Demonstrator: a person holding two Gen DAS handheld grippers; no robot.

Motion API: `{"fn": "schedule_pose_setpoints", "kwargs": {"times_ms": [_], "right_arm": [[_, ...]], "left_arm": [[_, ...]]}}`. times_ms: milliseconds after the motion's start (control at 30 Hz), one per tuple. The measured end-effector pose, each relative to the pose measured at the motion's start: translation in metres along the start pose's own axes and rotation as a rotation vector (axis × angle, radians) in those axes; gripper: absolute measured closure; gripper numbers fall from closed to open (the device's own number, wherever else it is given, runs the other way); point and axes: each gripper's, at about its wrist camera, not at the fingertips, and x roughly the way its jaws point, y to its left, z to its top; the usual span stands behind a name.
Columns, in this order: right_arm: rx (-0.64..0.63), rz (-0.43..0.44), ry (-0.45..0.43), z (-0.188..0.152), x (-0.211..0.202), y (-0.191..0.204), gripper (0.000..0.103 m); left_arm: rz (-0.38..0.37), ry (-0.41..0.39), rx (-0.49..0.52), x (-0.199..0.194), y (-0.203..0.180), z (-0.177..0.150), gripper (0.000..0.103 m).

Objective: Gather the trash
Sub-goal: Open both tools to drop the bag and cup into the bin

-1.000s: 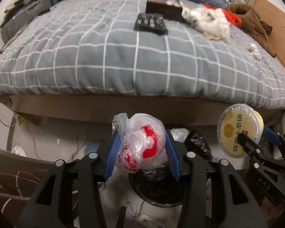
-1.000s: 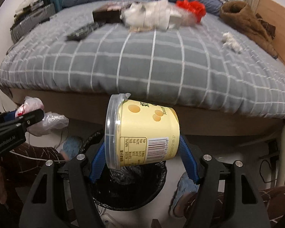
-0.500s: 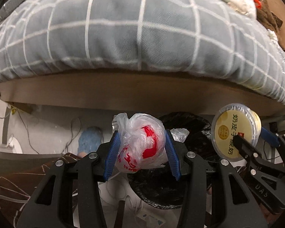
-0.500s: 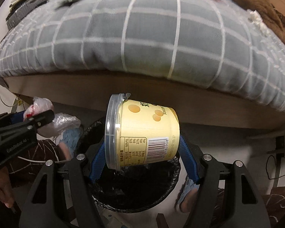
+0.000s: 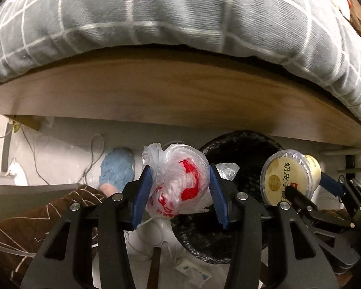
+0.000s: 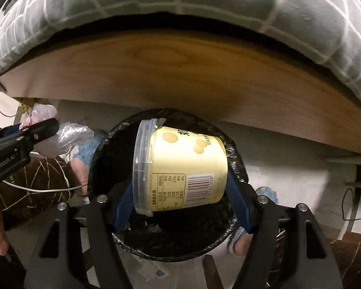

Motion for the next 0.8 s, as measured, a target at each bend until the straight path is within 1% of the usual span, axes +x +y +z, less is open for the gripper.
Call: {"fn": "schedule_pose_setpoints", "kwargs": {"times_ms": [67, 167, 233, 267, 500, 800], "right_arm": [[-0.011, -0.005, 0.004, 0.001, 0.001, 0.004, 0.036], [-0.01, -0.028, -0.009, 0.0, 0.0, 0.006, 0.02], [-0.003, -0.039, -0.022, 0.001, -0.003, 0.003, 0.016], [0.001, -0.045, -0.027, 0.001, -0.006, 0.0, 0.013], [0.017, -0.092, -0.055, 0.0, -0.016, -0.019, 0.009], [0.089, -0.133, -0.059, -0.014, -0.024, -0.066, 0.009]], "left_arm": [[-0.007, -0.001, -0.003, 0.004, 0.006, -0.001, 0.056], [-0.003, -0.001, 0.007, 0.005, 0.005, -0.001, 0.056], [-0.001, 0.004, 0.01, 0.006, 0.001, -0.002, 0.056], [0.0, 0.007, 0.011, 0.009, 0.0, -0.003, 0.056], [-0.007, 0.024, 0.034, 0.014, -0.011, -0.003, 0.056], [-0.025, 0.035, 0.102, 0.016, -0.051, -0.006, 0.056]]}}
